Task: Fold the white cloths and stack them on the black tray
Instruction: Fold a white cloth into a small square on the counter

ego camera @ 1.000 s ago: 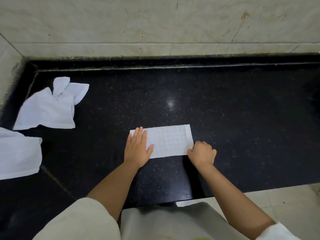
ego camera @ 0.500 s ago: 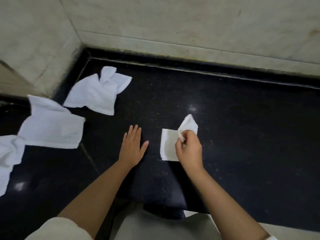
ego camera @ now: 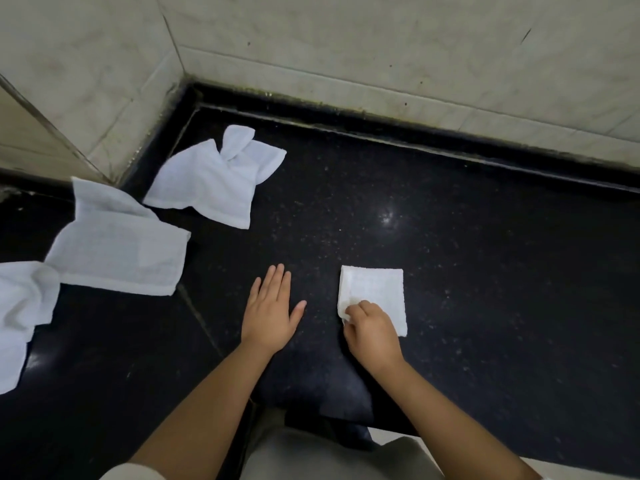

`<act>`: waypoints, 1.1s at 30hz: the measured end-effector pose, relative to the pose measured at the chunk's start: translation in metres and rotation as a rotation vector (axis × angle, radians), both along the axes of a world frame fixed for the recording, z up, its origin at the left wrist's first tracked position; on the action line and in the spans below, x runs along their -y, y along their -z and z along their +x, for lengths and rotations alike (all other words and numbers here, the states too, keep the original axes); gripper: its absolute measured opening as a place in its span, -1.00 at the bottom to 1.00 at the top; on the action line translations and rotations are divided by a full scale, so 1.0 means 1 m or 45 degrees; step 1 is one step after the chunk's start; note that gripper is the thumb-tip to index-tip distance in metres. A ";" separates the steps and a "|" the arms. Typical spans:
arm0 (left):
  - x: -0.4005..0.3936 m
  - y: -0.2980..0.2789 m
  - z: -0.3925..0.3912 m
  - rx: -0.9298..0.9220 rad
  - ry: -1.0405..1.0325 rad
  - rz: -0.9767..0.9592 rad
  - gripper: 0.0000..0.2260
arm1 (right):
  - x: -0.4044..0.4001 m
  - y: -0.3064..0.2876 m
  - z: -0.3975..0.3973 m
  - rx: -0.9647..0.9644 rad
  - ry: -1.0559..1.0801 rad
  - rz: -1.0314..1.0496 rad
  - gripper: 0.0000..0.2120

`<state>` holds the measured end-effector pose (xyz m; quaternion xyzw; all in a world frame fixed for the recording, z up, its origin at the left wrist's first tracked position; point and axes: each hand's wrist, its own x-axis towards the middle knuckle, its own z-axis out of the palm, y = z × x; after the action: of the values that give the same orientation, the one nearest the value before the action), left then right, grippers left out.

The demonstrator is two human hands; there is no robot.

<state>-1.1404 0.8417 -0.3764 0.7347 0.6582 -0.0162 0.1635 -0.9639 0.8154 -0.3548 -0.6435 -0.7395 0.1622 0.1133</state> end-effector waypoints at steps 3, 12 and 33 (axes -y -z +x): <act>-0.001 0.003 -0.001 0.008 0.012 0.009 -0.19 | -0.007 -0.013 0.009 -0.312 0.380 -0.065 -0.95; -0.001 0.002 -0.001 -0.003 0.013 0.019 -0.27 | -0.022 -0.047 0.034 -0.605 0.553 0.327 -0.89; 0.001 -0.005 0.000 0.039 0.000 0.006 -0.44 | 0.019 0.008 0.020 -0.110 -0.250 0.199 -0.67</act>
<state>-1.1408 0.8410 -0.3718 0.7352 0.6556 -0.0034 0.1719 -0.9440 0.7963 -0.3628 -0.5498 -0.8036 0.1420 0.1785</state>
